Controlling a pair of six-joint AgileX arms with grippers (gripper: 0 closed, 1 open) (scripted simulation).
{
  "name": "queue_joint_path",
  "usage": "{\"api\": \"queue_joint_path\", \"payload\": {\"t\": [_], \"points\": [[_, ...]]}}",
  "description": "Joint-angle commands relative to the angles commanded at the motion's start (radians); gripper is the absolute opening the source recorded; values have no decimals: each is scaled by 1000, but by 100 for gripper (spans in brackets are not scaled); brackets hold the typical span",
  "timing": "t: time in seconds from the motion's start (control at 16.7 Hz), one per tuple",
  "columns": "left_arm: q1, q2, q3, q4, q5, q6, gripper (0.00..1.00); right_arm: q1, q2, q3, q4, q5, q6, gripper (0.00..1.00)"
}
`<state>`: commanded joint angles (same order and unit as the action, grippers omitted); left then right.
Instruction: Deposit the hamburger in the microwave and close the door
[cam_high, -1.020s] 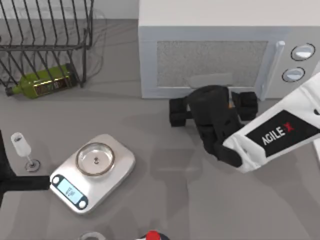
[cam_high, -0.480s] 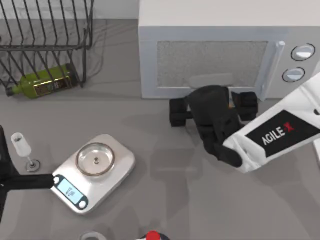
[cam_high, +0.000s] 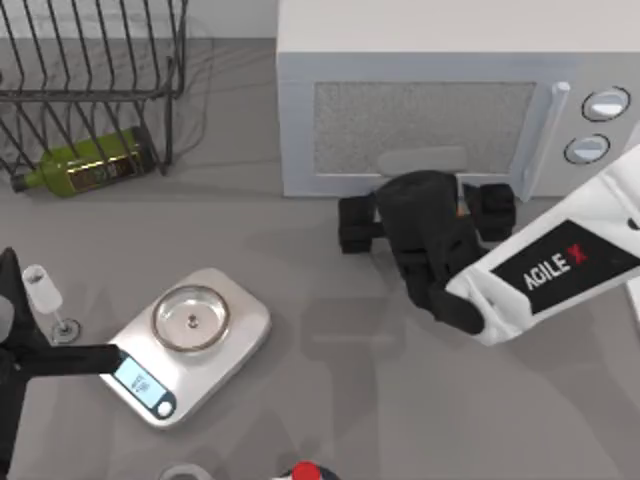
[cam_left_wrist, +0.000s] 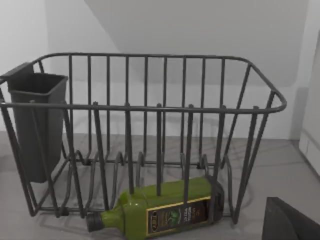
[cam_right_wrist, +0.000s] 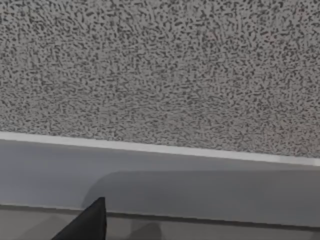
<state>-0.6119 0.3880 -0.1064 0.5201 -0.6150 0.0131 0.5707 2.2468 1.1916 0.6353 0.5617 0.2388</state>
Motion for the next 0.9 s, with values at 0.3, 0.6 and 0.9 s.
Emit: {"api": "queue_joint_path", "payload": {"t": [0.3,0.6,0.9], "points": [[15,52,67,-14,4,-4,0,0,0,0,0,0,0,100],[-41,265,279,-211,17,-90,0,0,0,0,0,0,0,100],[-116,709,736,-534,31,-250,0,0,0,0,0,0,0,100]]}}
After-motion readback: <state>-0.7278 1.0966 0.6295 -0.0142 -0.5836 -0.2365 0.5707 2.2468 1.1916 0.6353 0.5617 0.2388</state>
